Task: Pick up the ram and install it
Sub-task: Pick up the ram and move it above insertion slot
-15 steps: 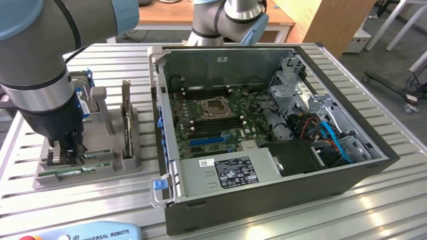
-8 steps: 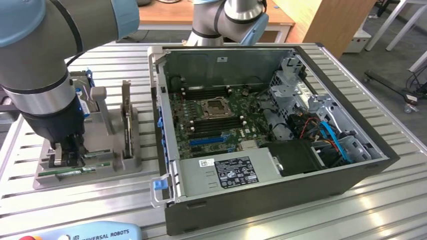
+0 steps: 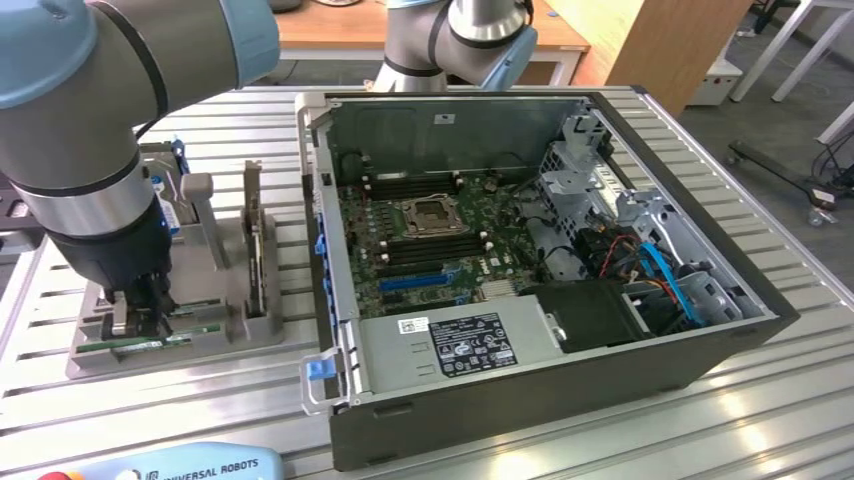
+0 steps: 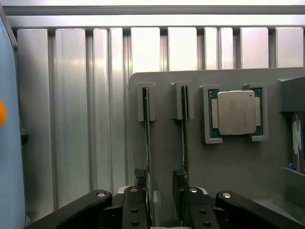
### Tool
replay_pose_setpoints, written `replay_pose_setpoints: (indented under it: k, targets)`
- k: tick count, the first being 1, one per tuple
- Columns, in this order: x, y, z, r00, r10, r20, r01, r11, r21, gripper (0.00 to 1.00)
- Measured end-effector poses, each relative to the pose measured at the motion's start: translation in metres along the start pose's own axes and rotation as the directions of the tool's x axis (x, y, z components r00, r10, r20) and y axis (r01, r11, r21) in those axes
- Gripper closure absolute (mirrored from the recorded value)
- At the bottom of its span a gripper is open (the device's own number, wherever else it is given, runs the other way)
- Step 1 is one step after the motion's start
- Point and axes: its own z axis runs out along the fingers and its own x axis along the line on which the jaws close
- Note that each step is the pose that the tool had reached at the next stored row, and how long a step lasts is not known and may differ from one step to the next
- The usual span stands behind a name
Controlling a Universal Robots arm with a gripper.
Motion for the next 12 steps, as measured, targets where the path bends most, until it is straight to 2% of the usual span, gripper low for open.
replay_pose_setpoints:
  k: [12]
  targets:
    - [0.0029, -0.0002, 0.0013, 0.9999, -0.011, -0.0004, 0.011, 0.9999, -0.0002, 0.64]
